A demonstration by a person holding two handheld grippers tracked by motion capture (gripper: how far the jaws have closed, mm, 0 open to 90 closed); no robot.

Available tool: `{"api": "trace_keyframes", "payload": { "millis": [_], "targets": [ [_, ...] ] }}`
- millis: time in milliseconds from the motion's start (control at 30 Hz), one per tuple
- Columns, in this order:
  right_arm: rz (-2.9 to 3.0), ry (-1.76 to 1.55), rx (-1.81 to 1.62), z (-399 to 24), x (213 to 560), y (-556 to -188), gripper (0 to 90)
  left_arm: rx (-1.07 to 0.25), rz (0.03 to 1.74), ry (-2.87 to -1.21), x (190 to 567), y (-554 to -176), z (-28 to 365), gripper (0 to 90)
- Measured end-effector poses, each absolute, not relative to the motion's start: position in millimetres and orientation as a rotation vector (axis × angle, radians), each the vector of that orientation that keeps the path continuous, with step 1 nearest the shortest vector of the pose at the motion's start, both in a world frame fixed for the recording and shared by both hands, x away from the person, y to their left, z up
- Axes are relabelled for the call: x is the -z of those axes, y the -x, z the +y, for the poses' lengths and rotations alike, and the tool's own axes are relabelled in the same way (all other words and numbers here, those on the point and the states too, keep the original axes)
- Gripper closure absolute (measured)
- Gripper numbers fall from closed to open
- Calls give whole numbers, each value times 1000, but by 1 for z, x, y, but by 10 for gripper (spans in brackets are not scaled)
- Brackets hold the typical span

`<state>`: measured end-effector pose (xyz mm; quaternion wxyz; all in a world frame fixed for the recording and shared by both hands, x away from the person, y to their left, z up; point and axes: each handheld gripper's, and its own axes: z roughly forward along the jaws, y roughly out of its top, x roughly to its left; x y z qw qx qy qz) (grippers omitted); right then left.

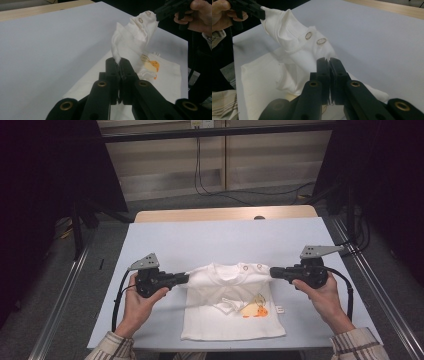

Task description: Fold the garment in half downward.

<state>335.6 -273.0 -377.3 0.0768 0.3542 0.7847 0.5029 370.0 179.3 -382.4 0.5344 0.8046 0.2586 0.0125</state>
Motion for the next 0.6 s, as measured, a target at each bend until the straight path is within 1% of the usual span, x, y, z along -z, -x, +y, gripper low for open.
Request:
{"api": "trace_keyframes", "payload": {
  "millis": [600],
  "targets": [
    [2390, -1040, -1494, -272, 386, -312, 871, -9, 608, -1950, 393, -348, 181, 873]
  ]
}}
